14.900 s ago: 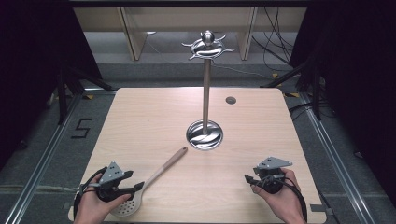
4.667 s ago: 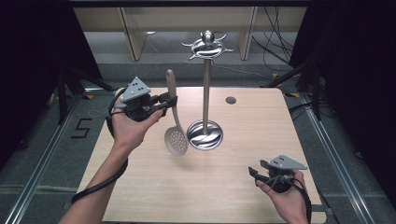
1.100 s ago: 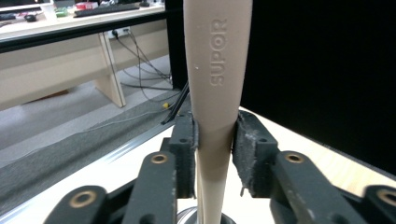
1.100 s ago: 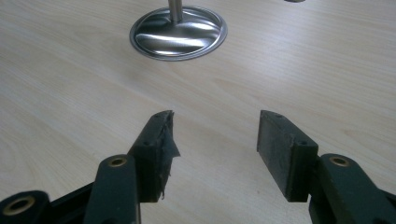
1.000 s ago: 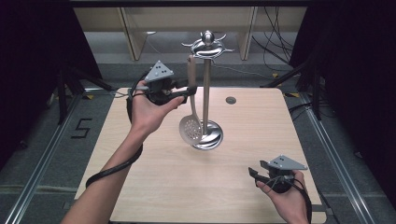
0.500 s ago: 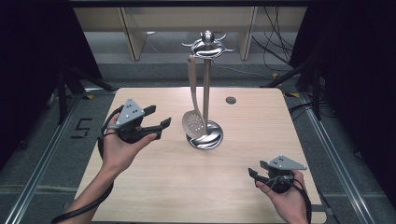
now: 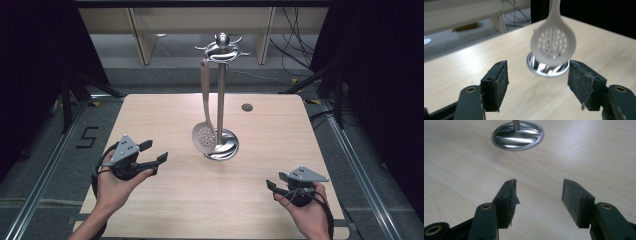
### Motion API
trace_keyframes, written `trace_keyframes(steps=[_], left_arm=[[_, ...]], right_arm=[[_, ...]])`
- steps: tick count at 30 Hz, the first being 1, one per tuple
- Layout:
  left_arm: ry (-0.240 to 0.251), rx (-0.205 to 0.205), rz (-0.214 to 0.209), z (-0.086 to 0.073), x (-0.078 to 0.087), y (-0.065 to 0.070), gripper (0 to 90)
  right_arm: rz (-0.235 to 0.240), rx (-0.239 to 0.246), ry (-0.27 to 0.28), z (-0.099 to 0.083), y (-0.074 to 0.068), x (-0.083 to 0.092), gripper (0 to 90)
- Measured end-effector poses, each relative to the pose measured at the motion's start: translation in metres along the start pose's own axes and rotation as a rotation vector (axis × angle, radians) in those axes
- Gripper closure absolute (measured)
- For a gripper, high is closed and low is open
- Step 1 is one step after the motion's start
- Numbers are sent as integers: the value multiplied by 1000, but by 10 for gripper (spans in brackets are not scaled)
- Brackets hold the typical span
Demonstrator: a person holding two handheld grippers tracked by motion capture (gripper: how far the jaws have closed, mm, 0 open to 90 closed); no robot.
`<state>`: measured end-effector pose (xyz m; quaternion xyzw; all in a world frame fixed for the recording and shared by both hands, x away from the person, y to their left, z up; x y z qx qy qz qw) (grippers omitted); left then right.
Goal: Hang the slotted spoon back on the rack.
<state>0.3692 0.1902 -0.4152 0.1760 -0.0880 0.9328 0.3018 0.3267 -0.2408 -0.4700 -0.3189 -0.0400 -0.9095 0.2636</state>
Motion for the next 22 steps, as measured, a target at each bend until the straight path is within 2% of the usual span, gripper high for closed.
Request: trace_keyframes(steps=[2,3,4,5,6,8,9,10,12,13,14,15,17,18,19,20,21,22], left_arm=[[-36,4,7,-15,-1,-2,321],[-52,-14,3,-22,-2,-5,321],[-65,6,4,-29,-2,-5,321],[-83,-9,10,-36,-2,-8,320],[-93,-6,16,-42,-2,-8,320],[-100,33,18,-53,-2,-8,320],[-102,15,26,-59,-2,-10,319],[-115,5,35,-65,-1,-12,319],[-140,58,48,-74,2,-12,322],[-146,68,61,-76,4,-15,322],[-129,48,69,-76,4,-18,323],[-125,69,75,-76,5,-20,323],[-105,80,91,-73,7,-24,323],[-97,82,98,-72,8,-27,323],[-104,114,116,-73,10,-29,323],[-102,105,115,-74,10,-31,323],[-109,112,119,-75,10,-33,323],[-110,100,116,-76,10,-36,323]], right_arm=[[2,-2,0,0,0,0,459],[7,-16,-7,0,-1,0,459],[7,-16,-7,0,-1,0,459],[8,-18,-8,0,-1,0,459],[11,-26,-12,0,-2,0,459],[-2,-8,-5,0,0,0,459],[8,-22,-13,0,-1,0,459],[12,-14,-9,0,-1,0,459],[0,0,0,0,0,0,459],[6,5,-1,0,-1,-1,459],[20,21,-13,0,1,-1,459],[10,35,-8,0,1,-1,458],[12,34,-7,0,1,-1,458],[11,17,-3,0,-1,-2,458],[12,20,-12,0,-1,-1,458],[4,45,-11,1,1,-1,456],[3,46,-10,1,1,-1,456],[3,46,-10,1,1,-1,455]])
Point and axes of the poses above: each handheld gripper's, and its own axes: x roughly backward along the jaws, z roughly out of its top, y roughly to its right, the point moved 3 cm from there along -x, roughly forward along the jaws, and after that the axes turned 3 degrees about z, right-handed, at the moved point
